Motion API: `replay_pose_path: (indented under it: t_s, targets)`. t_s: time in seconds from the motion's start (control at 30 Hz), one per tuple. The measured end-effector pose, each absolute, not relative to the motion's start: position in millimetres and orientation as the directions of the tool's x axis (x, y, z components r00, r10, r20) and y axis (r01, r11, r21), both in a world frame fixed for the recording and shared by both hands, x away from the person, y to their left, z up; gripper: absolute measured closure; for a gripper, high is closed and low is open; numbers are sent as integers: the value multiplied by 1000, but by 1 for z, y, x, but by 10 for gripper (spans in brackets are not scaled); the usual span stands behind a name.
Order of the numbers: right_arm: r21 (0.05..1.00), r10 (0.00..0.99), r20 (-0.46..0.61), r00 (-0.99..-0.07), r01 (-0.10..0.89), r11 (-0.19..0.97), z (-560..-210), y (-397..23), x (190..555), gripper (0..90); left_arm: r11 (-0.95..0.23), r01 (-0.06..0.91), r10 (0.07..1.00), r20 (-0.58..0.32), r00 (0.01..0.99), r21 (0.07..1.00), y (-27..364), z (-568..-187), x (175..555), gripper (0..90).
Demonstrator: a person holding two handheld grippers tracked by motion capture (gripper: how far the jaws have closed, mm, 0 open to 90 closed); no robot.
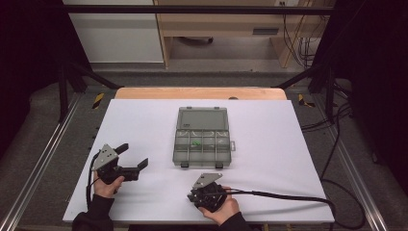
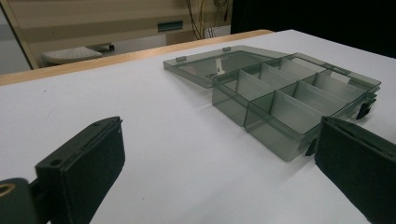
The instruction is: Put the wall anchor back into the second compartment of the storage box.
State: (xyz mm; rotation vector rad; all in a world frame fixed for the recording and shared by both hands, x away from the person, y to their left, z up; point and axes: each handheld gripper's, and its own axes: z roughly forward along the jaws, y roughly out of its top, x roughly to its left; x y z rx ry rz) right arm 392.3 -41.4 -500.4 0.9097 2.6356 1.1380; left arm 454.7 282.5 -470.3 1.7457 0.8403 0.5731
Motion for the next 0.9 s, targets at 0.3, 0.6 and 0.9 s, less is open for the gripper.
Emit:
replay_pose_path:
  t_s: [0.3,0.6,0.9]
  targets:
    - [687,570,144,-809,496,531,-500,-42,394,829,-187,261,771,-23,636,947,283,-470,455,13]
    - [679,578,163,-800,516,523,-500,-41,395,848,-183,262,773,-26,634,948,283,-470,455,14]
    - [671,583,173,-794,528,520,-497,-43,398,852,-181,261,772,-27,635,948,283,-470,455,14]
